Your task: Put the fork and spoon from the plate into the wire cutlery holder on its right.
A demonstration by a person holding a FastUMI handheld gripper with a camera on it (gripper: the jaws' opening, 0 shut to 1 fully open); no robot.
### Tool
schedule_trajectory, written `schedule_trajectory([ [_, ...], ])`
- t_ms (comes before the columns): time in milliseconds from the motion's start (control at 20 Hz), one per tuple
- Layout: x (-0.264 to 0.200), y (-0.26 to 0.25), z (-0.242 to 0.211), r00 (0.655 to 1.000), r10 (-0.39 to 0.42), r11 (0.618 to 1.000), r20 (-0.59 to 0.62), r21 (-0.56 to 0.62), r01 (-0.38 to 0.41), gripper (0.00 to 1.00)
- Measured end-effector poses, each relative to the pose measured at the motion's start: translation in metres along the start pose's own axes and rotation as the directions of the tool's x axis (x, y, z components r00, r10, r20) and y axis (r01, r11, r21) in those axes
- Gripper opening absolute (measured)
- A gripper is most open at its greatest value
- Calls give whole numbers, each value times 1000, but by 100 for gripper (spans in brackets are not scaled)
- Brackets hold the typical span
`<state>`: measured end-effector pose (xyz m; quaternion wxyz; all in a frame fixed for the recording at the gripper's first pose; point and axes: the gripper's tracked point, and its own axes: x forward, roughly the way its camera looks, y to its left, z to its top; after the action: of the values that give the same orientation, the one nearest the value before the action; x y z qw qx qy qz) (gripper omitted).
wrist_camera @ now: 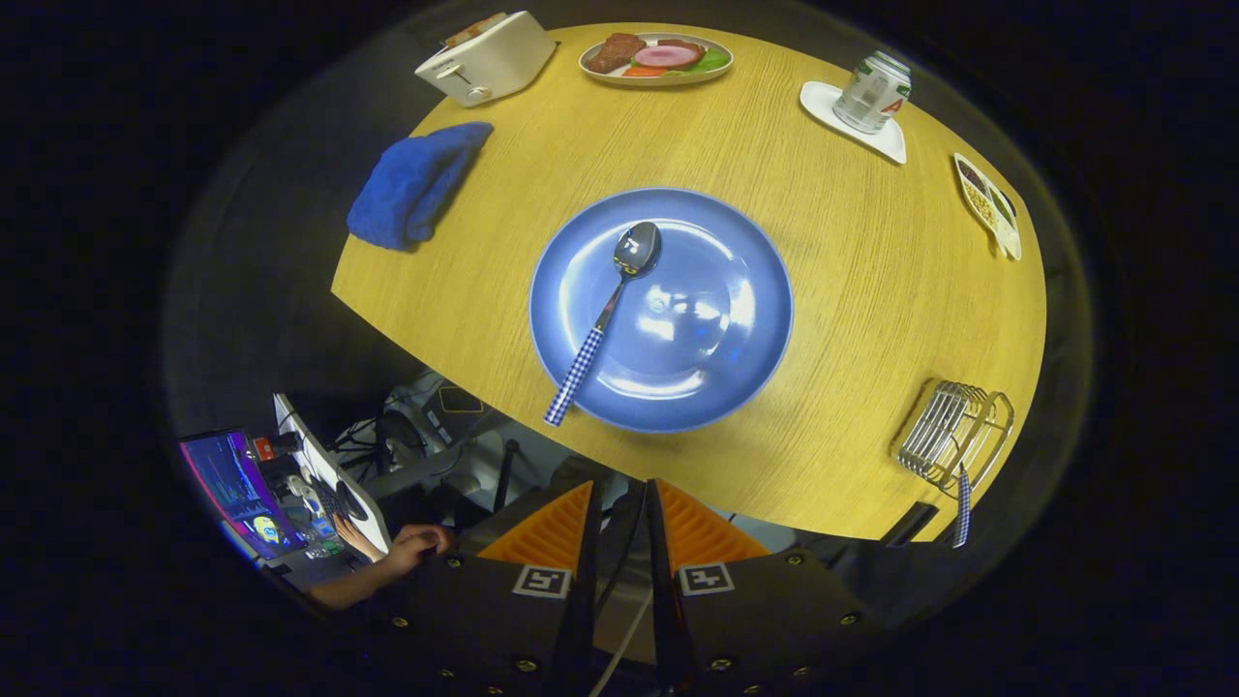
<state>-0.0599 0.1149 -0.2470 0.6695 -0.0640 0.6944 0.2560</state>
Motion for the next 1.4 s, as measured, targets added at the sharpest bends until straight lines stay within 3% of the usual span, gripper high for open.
schedule_trajectory([
  [550, 60, 33, 45, 997, 62, 983, 52, 168, -70, 27],
  [1100, 94, 28, 55, 1000, 21, 981, 0, 192, -20, 27],
  [1400, 102, 28, 54, 999, 43, 980, -19, 195, -38, 27],
])
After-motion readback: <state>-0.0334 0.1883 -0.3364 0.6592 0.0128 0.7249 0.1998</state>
